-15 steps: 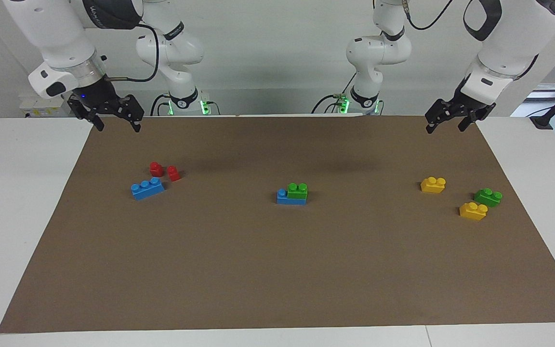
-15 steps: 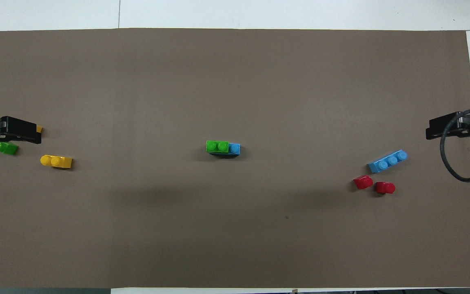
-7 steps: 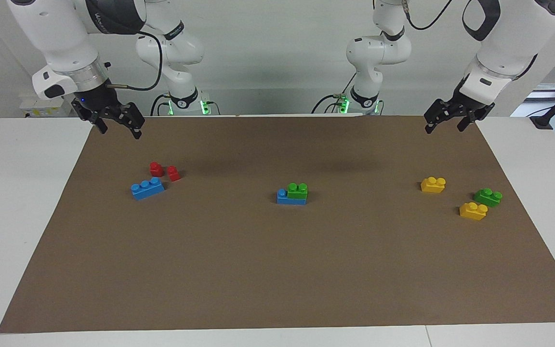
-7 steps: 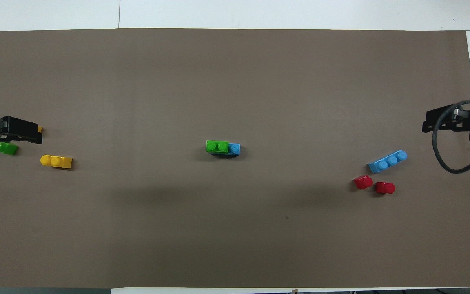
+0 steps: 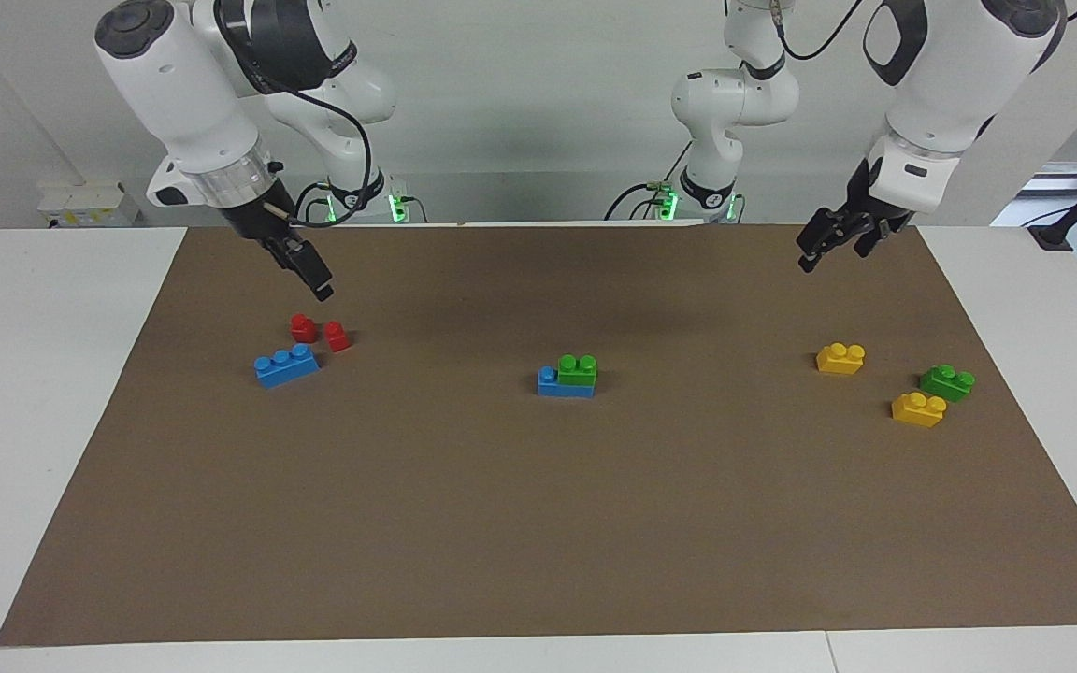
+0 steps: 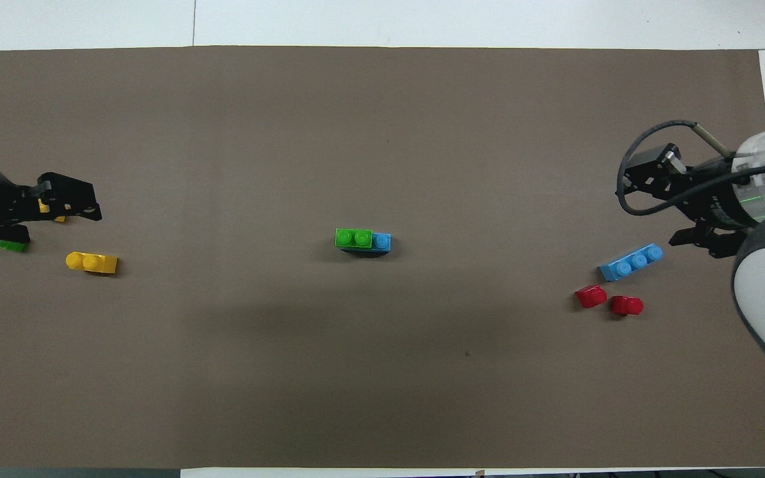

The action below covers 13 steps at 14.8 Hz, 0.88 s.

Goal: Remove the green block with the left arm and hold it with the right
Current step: 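Reach both grippers toward the joined green and blue bricks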

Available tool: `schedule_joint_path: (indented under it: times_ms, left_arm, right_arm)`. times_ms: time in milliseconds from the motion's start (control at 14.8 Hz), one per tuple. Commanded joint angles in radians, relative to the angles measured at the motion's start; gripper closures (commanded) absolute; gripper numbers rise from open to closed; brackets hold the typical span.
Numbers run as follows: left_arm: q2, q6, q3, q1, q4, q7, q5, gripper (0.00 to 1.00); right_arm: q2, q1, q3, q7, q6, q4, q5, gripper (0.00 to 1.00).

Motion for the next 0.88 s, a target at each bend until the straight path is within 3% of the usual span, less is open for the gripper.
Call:
schedule_joint_path:
  times_ms: [0,271,475,814]
  left_arm:
    - [-0.045,0.065,0.008,-0.059,-0.087,-0.169,-0.017,0.00]
    - [-0.046,0.125,0.008,-0.145,-0.126,-0.501,-0.017,0.00]
    - [-0.046,0.236,0.008,-0.228,-0.192,-0.770,-0.015,0.00]
    - [0.021,0.354,0.010,-0.329,-0.201,-1.265,-0.015,0.00]
  right_arm:
    - [0.046,0.039,0.000,0.220,0.090,-0.030,0.104,0.03]
    - [0.112,0.097,0.000,0.424,0.240,-0.078,0.285,0.04]
    - [0.159,0.144,0.000,0.472,0.308,-0.107,0.349,0.04]
    - [0.210,0.215,0.000,0.495,0.450,-0.171,0.477,0.04]
